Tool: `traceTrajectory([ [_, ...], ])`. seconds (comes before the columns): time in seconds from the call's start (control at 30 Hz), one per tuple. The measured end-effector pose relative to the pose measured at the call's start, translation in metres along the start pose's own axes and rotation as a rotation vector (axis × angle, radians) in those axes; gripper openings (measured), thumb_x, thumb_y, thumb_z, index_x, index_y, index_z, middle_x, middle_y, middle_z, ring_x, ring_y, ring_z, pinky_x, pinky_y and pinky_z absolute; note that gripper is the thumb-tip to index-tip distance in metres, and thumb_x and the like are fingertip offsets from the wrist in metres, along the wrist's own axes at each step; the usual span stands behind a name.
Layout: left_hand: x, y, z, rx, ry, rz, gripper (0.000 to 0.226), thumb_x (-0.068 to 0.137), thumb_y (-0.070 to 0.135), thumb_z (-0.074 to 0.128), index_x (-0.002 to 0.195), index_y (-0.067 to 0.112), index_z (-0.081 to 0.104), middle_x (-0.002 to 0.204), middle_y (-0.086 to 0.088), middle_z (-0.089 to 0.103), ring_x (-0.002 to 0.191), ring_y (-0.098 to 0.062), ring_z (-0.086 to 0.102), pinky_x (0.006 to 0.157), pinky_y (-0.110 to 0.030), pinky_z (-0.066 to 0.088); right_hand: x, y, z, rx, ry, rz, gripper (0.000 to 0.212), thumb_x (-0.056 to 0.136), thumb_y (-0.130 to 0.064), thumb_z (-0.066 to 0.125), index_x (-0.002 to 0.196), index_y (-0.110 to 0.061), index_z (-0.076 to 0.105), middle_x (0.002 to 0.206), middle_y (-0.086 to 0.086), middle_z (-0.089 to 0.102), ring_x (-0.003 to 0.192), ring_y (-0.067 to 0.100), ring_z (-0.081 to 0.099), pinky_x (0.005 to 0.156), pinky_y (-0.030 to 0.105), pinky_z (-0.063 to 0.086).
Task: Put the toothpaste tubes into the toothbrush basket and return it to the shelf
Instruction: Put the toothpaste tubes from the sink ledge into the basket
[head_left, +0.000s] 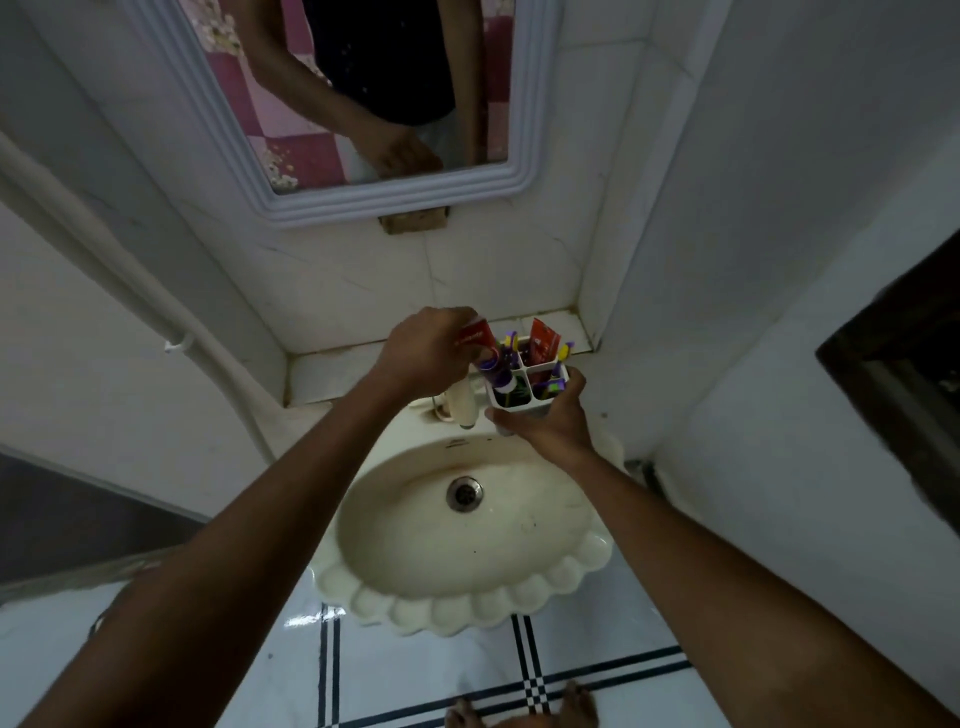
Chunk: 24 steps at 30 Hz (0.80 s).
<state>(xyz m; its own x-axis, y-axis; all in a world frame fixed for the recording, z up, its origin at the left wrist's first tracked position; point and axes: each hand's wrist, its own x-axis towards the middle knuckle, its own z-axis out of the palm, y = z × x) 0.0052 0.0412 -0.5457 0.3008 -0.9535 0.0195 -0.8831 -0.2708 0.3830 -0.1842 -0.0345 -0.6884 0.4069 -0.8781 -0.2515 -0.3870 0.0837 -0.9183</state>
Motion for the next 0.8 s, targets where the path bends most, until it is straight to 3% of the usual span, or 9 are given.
traceTrajectory([
  [0.17, 0.006, 0.01, 0.004, 0.094, 0.006, 0.048, 0.024, 0.101, 0.036, 0.068, 0.115, 0.018, 0.074, 0.104, -0.005, 0.079, 0.094, -0.03, 0.071, 0.086, -0.044, 0.056, 0.002, -0.004, 0.003, -0.008, -0.011, -0.029, 0.13, 0.064, -0.038, 0.109, 0.158, -0.022, 0.02, 0.149, 0.003, 0.063, 0.131, 0.021, 0.066, 0.113, 0.044, 0.057],
  [0.3, 0.006, 0.017, 0.012, 0.188, -0.033, 0.083, 0.024, 0.107, 0.031, 0.058, 0.119, 0.02, 0.075, 0.109, -0.001, 0.08, 0.099, -0.025, 0.073, 0.101, -0.045, 0.052, -0.001, -0.007, 0.007, -0.015, -0.002, -0.039, 0.132, 0.063, -0.039, 0.11, 0.158, -0.021, 0.02, 0.15, 0.003, 0.062, 0.131, 0.022, 0.066, 0.111, 0.046, 0.058],
  [0.37, 0.005, 0.017, 0.014, 0.14, -0.028, 0.069, 0.024, 0.107, 0.029, 0.057, 0.119, 0.02, 0.076, 0.112, 0.0, 0.081, 0.105, -0.023, 0.074, 0.106, -0.047, 0.049, -0.003, -0.008, 0.009, -0.025, -0.002, -0.047, 0.132, 0.063, -0.041, 0.11, 0.157, -0.021, 0.019, 0.152, 0.004, 0.06, 0.132, 0.022, 0.065, 0.112, 0.046, 0.058],
  [0.5, 0.005, 0.013, 0.016, 0.022, -0.016, 0.012, 0.021, 0.105, 0.028, 0.062, 0.116, 0.019, 0.077, 0.111, 0.002, 0.082, 0.103, -0.023, 0.075, 0.103, -0.048, 0.053, -0.007, -0.01, 0.008, -0.03, 0.033, -0.05, 0.133, 0.062, -0.04, 0.11, 0.159, -0.022, 0.021, 0.156, 0.005, 0.058, 0.135, 0.023, 0.064, 0.111, 0.044, 0.058],
  [0.63, 0.0, 0.004, 0.019, -0.237, 0.063, -0.067, 0.019, 0.103, 0.029, 0.068, 0.113, 0.017, 0.079, 0.104, 0.005, 0.081, 0.097, -0.014, 0.075, 0.092, -0.042, 0.061, -0.009, -0.015, 0.006, -0.042, 0.105, -0.073, 0.124, 0.06, -0.038, 0.111, 0.157, -0.022, 0.036, 0.147, 0.001, 0.067, 0.128, 0.021, 0.069, 0.104, 0.042, 0.061],
  [0.8, -0.014, -0.002, 0.008, -0.428, 0.191, -0.176, 0.028, 0.1, 0.034, 0.073, 0.124, 0.02, 0.073, 0.104, 0.005, 0.079, 0.096, -0.011, 0.075, 0.091, -0.034, 0.06, -0.015, -0.036, -0.007, -0.049, 0.139, -0.064, 0.115, 0.055, -0.048, 0.11, 0.148, -0.023, 0.048, 0.139, -0.003, 0.068, 0.125, 0.021, 0.068, 0.101, 0.042, 0.061],
])
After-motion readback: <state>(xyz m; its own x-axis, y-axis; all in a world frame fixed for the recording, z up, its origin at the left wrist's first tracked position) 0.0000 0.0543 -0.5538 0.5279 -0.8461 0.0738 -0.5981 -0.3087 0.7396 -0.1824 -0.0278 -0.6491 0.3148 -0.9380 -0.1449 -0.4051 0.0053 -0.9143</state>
